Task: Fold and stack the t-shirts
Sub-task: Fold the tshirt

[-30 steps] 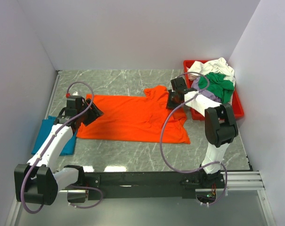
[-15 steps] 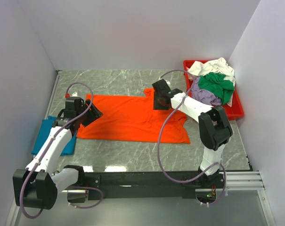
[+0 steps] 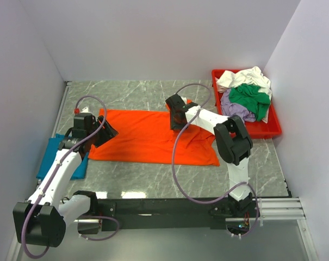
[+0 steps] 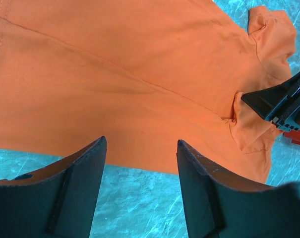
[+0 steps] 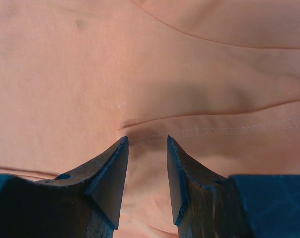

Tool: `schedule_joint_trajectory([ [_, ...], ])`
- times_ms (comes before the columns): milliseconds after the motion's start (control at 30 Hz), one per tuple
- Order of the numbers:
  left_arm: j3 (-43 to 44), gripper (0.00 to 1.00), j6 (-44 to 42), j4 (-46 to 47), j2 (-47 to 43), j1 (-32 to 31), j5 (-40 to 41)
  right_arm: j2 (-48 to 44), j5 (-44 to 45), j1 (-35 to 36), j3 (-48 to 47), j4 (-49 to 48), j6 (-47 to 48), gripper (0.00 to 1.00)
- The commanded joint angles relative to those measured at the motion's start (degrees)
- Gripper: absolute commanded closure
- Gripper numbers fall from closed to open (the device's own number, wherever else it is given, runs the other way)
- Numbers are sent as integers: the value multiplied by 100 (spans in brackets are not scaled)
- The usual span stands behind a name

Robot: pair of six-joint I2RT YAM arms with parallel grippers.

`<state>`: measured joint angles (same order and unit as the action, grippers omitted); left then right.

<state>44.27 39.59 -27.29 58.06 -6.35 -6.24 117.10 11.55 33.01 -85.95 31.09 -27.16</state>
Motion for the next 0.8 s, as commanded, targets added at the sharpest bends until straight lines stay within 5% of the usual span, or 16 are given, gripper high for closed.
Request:
schedule_joint_trajectory([
  [0,-6,36,-136,101,-111,-7,-105,67,146,109,-361,81,-53,56],
  [367,11,36,-119,75,-190,-7,-35,269,251,205,-536,187,-26,57],
  [767,38,36,-162,-66,-304,-7,88,235,260,214,-510,160,-53,84],
])
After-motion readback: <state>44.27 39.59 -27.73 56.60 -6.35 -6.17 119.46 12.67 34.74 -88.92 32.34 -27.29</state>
